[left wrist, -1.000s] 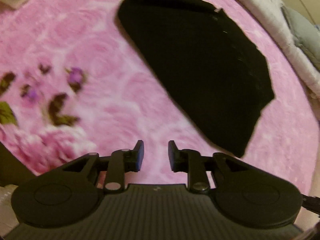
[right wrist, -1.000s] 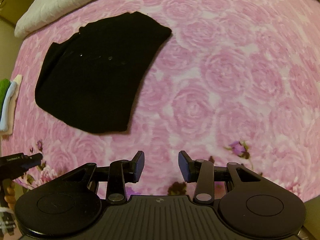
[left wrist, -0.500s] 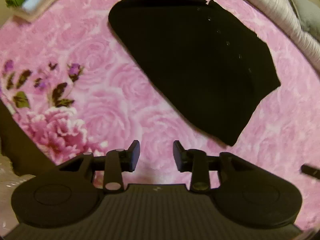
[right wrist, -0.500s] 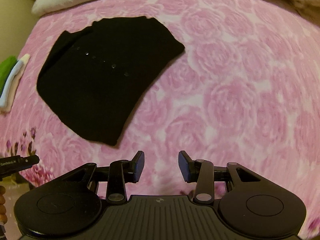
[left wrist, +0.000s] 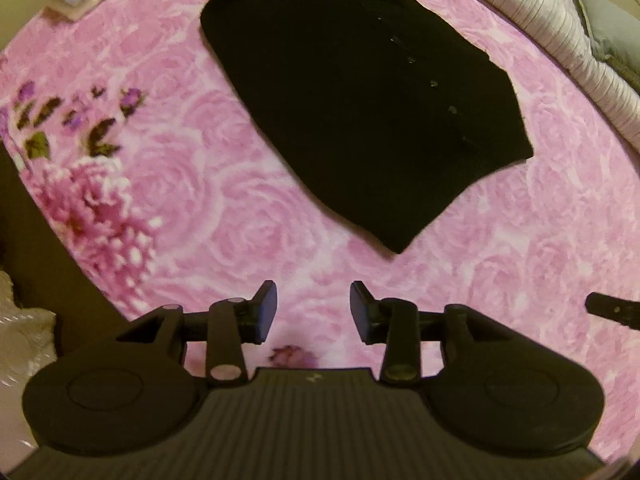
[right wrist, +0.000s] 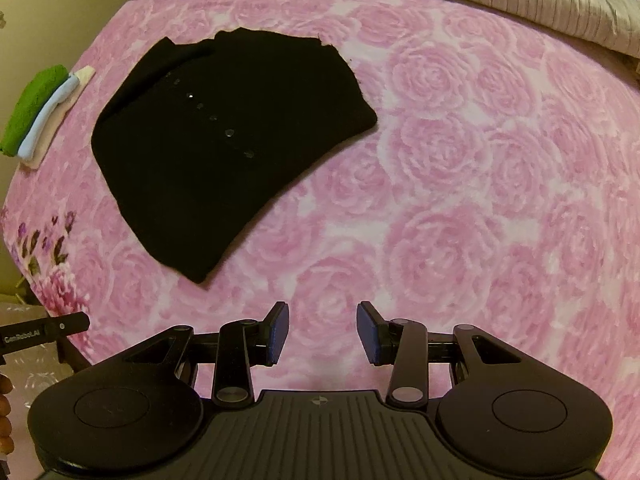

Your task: Fold clothes

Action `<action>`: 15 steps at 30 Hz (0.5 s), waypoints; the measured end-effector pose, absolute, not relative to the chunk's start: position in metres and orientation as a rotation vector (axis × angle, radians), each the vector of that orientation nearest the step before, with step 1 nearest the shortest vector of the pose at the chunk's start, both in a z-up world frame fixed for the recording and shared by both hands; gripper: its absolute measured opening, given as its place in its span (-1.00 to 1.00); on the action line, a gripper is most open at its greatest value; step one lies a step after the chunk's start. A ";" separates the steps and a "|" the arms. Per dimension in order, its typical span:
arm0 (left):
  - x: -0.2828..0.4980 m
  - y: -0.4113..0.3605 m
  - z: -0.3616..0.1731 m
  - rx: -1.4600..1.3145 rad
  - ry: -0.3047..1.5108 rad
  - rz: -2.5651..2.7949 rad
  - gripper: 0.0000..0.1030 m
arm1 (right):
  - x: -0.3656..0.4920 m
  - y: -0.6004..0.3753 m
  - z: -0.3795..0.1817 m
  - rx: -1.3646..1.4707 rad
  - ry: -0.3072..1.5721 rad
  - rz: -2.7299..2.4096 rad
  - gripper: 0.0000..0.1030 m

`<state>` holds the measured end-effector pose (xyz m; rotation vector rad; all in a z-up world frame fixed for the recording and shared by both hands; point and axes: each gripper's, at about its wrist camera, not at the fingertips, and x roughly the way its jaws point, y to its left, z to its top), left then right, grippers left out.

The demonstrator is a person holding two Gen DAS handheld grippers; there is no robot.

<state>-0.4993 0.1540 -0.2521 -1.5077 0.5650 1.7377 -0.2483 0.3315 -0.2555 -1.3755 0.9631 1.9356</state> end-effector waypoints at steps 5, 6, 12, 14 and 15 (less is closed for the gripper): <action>-0.515 0.147 -0.280 -1.588 0.265 1.686 -0.26 | -0.240 0.353 -0.275 -1.391 0.994 1.899 -0.19; -0.520 0.146 -0.287 -1.609 0.205 1.675 -0.25 | -0.238 0.358 -0.280 -1.391 1.005 1.889 -0.19; -0.536 0.151 -0.336 -1.754 -0.057 1.689 -0.21 | -0.234 0.392 -0.305 -1.395 1.097 1.826 -0.19; -0.538 0.157 -0.351 -1.783 -0.124 1.689 -0.21 | -0.235 0.403 -0.313 -1.393 1.113 1.815 -0.19; -0.538 0.159 -0.358 -1.788 -0.153 1.698 -0.20 | -0.235 0.409 -0.317 -1.387 1.125 1.812 -0.19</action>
